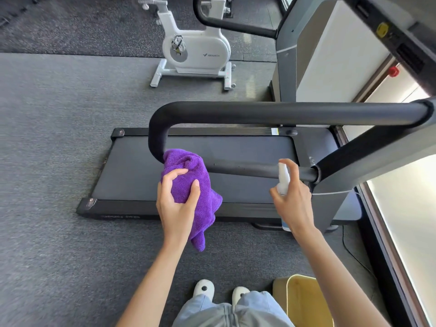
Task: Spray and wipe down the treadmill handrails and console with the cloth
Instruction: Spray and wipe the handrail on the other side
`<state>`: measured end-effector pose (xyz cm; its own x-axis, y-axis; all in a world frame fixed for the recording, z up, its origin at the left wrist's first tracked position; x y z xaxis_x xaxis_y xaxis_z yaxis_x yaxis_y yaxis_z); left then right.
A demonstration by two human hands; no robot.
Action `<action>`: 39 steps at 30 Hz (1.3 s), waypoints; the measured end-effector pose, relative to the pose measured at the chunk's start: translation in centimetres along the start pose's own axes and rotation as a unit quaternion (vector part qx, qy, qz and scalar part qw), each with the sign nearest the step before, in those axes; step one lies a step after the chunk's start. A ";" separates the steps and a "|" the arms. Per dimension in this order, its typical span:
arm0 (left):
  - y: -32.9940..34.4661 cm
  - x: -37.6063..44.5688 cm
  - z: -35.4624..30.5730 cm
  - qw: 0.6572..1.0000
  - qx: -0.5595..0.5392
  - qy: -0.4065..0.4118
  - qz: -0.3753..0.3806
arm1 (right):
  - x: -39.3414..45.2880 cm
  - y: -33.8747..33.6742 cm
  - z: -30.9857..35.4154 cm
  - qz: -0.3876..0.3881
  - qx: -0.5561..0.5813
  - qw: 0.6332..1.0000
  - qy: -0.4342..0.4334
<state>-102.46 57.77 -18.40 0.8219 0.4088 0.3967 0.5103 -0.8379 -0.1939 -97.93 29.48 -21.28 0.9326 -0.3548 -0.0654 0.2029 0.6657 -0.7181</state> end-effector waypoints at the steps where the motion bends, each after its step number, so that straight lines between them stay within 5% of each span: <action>1: 0.2 -0.1 0.0 1.000 0.001 0.000 0.002 | 0.2 -0.4 -0.5 -0.009 0.001 1.000 0.005; 9: 1.3 -0.5 0.3 1.000 0.010 0.002 0.009 | 0.9 -3.8 -4.5 -0.079 0.048 0.995 0.043; 22: 2.6 0.8 -1.5 0.989 0.094 0.079 0.077 | 1.3 -3.2 -3.5 -0.009 0.064 0.998 0.025; 28: 5.1 4.0 -3.7 0.934 0.228 0.216 0.168 | 1.3 -2.4 -2.5 -0.002 0.062 0.998 0.002; 32: 6.8 5.9 -0.7 0.845 0.421 0.240 0.225 | 1.3 -2.0 -2.0 0.007 0.056 0.998 -0.004; 39: 8.0 7.1 0.5 0.767 0.519 0.299 0.230 | 1.5 -1.5 -1.4 0.019 0.060 0.998 -0.017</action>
<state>-92.43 54.08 -17.59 0.8711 -0.3424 0.3519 0.3820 0.0224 -0.9239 -97.24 27.04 -21.28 0.9495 -0.3068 -0.0662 0.1997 0.7533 -0.6266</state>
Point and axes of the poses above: each hand's wrist, its own x-axis towards the middle knuckle, its own y-axis out of the palm, z = x × y, the point moved 8 cm from there along x, towards the middle knuckle, and after that the axes turned 13 degrees about y, right-handed, at the moved point
